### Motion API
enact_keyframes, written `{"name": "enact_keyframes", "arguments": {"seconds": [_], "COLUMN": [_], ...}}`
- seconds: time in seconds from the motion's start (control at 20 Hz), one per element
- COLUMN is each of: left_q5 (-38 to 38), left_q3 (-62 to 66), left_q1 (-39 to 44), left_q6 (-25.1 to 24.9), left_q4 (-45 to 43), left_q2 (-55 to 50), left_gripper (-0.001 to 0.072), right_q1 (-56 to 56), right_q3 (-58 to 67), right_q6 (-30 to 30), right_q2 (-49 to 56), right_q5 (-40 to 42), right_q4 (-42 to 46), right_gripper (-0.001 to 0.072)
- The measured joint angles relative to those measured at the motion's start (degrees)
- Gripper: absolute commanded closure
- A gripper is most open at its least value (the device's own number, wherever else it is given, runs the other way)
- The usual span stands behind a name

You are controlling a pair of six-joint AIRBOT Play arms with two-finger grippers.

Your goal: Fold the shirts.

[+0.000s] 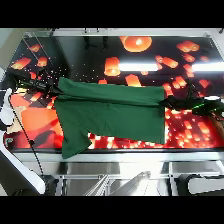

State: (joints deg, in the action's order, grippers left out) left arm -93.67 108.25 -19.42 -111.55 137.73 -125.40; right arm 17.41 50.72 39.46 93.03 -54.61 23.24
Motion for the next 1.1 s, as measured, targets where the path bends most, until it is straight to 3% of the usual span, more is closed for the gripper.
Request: {"name": "enact_keyframes", "arguments": {"seconds": [0.05, 0.1, 0.15, 0.2, 0.35, 0.4, 0.5, 0.8, 0.85, 0.9, 0.95, 1.1], "left_q5": [-0.2, -0.6, -1.0, -1.8, -5.8, -7.0, -9.0, -9.0, -8.1, -7.3, -6.0, -1.6], "left_q3": [-0.2, -0.5, -0.5, -0.4, 1.5, 2.0, 1.5, -20.9, -26.8, -32.3, -37.8, -51.2], "left_q1": [0.0, 0.0, -0.1, -0.2, -1.4, -2.2, -3.8, -8.7, -9.1, -9.4, -9.6, -9.8], "left_q6": [0.0, 0.2, 0.6, 1.4, 4.4, 5.3, 6.9, 8.6, 8.7, 8.7, 8.8, 9.0], "left_q4": [0.0, -0.2, -0.4, -0.4, 0.2, 0.5, 0.9, -3.1, -5.2, -6.9, -7.9, -9.1], "left_q2": [0.0, -0.1, -0.1, -0.1, 0.2, 0.9, 3.6, 21.4, 24.9, 27.9, 30.7, 37.1], "left_gripper": [0.0521, 0.0339, 0.0164, 0.007, 0.0251, 0.0258, 0.0257, 0.0254, 0.0209, 0.0076, 0.0034, 0.0034], "right_q1": [0.0, 0.0, 0.1, 0.5, 3.5, 5.1, 8.2, 12.5, 12.7, 12.9, 13.0, 13.1], "right_q3": [-0.2, -0.4, -0.4, -0.5, -0.6, -0.6, -0.8, -7.0, -8.9, -10.8, -12.7, -16.5], "right_q6": [0.0, 0.0, 0.0, 0.0, 1.6, 3.1, 7.2, 19.4, 20.2, 20.8, 21.2, 22.1], "right_q2": [0.0, 0.0, -0.1, -0.4, -3.8, -5.7, -10.1, -25.1, -27.2, -29.2, -30.9, -34.4], "right_q5": [-0.3, -0.6, -1.4, -2.2, -6.1, -7.3, -9.9, -12.6, -12.4, -11.8, -11.7, -11.2], "right_q4": [0.1, 0.2, -0.1, 0.2, 0.6, 1.8, 5.7, 18.1, 18.5, 18.7, 18.8, 18.7], "right_gripper": [0.0302, 0.0249, 0.0248, 0.0249, 0.0242, 0.024, 0.0076, 0.0063, 0.0062, 0.0062, 0.0063, 0.0063]}}
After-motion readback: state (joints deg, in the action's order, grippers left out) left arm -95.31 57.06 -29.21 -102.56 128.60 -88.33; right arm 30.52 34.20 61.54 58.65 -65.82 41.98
